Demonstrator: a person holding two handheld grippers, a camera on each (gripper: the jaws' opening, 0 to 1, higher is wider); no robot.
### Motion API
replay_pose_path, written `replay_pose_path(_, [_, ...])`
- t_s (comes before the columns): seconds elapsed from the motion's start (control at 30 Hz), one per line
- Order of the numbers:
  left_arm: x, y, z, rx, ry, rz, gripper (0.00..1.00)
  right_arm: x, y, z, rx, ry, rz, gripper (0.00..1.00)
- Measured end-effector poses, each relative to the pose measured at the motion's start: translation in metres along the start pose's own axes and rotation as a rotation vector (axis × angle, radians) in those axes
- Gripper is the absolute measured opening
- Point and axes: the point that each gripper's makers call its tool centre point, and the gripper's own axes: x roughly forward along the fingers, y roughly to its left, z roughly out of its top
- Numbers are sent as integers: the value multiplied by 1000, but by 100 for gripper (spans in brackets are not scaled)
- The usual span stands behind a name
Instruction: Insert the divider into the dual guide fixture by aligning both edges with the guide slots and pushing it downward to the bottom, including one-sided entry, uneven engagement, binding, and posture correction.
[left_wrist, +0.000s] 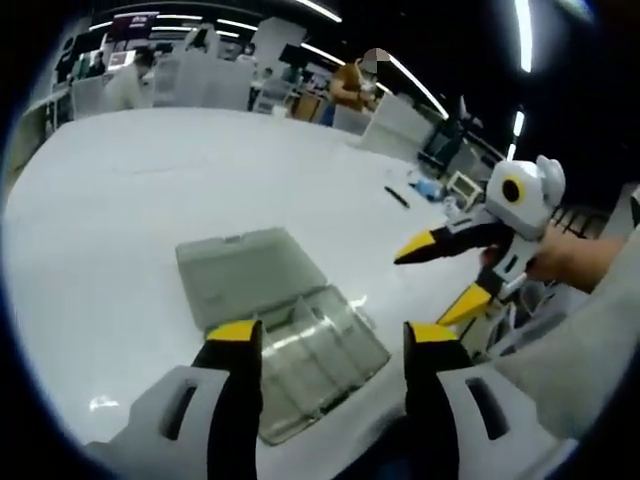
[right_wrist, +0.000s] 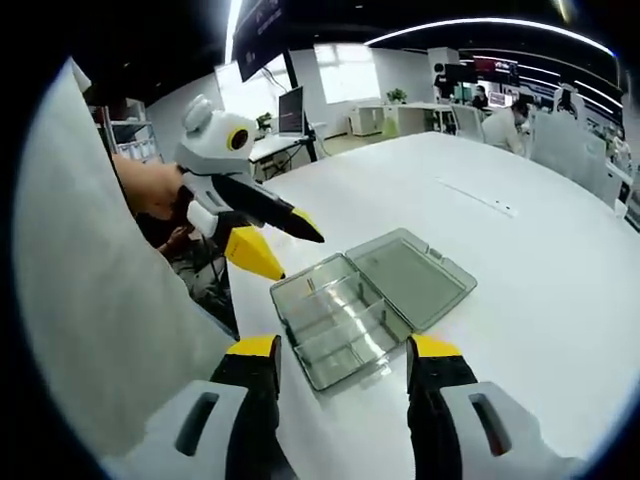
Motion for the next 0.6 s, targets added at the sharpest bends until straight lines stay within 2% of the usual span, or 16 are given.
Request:
replay_pose_path(0.17, [-1, -3, -3, 17, 9, -8, 60, -2, 1, -1, 13, -1, -15, 47])
replay_pose_path(0.6, [-11, -15, -11, 33, -6, -23, 64, -4, 8, -5, 38, 4, -22, 47])
